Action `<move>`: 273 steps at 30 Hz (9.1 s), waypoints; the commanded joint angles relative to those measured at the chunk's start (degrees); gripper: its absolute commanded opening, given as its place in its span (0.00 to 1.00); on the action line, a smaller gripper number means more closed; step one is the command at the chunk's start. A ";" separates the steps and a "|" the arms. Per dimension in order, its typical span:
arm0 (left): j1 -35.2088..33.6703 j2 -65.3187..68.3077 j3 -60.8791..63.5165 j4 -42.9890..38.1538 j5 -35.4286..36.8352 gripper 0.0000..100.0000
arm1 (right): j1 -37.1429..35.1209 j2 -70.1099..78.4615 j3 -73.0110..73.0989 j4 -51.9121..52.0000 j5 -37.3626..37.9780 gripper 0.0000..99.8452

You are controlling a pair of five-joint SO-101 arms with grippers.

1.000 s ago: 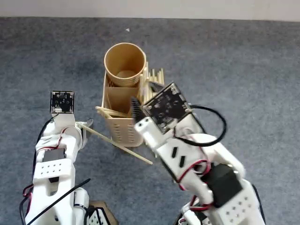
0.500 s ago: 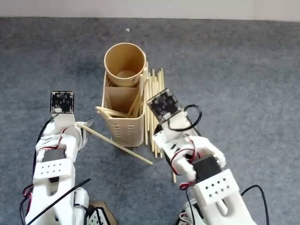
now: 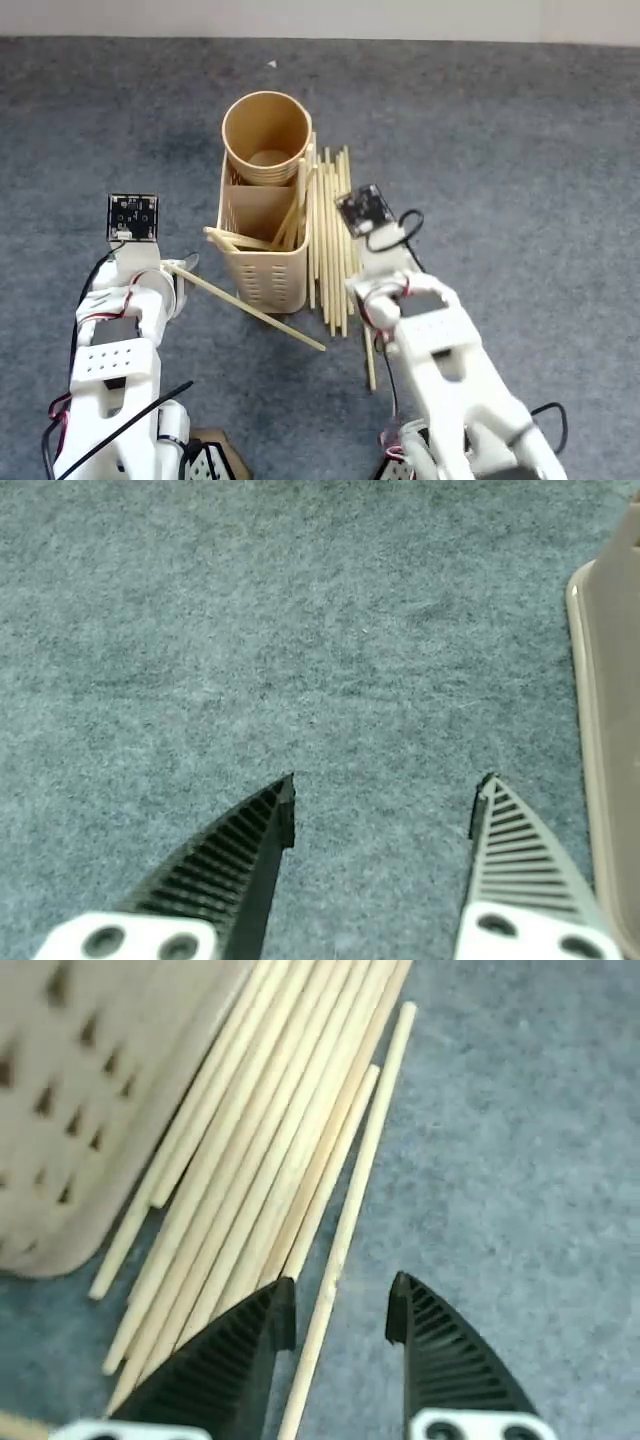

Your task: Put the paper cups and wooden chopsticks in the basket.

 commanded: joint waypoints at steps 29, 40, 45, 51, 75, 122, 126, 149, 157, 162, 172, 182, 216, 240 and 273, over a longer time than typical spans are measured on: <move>0.75 -0.84 -0.31 -0.88 -0.26 0.30 | 9.36 19.82 -35.65 10.15 0.09 0.01; 0.84 -0.84 -0.22 -0.88 -0.26 0.30 | 0.04 4.70 -66.51 18.24 -4.48 0.01; 0.84 -0.84 -0.22 -0.88 -0.26 0.30 | -8.84 4.09 -77.14 16.31 -7.03 0.01; 0.84 -0.84 -0.22 -0.88 -0.26 0.30 | -13.23 4.00 -82.86 16.57 -12.84 0.01; 0.84 -0.84 -0.22 -0.88 -0.35 0.30 | -15.87 -21.93 -16.40 -20.97 -11.34 0.03; 2.42 -1.01 3.30 34.11 -80.97 0.25 | 6.81 -32.13 -2.15 24.84 -4.04 0.18; 2.33 -1.36 5.93 31.74 -81.32 0.20 | 6.81 -32.13 -0.40 23.52 -4.13 0.18; 3.47 -1.45 -28.00 78.07 -86.59 0.01 | 6.81 -32.04 3.30 20.44 -4.31 0.18; -2.86 -9.71 -40.84 79.91 -89.76 0.00 | 6.81 -32.04 3.30 20.35 -4.31 0.18; -0.40 -19.03 -41.89 80.09 -89.93 0.00 | 6.81 -31.87 3.30 20.35 -4.31 0.18; 10.77 -29.58 -54.46 79.74 -70.77 0.00 | 6.81 -31.78 3.38 20.26 -4.31 0.18; 15.52 -21.85 -62.29 54.15 -19.69 0.00 | 6.81 -31.69 4.09 20.26 -4.40 0.18; 32.40 6.90 -52.44 28.31 6.07 0.18 | 6.29 -32.04 8.92 15.60 -4.40 0.18; 5.41 -8.40 -57.01 31.47 10.37 0.18 | 7.25 -31.69 7.78 15.78 -4.40 0.18; -7.60 11.21 -20.26 12.04 17.05 0.18 | 6.81 44.18 -45.67 -1.80 -7.56 0.18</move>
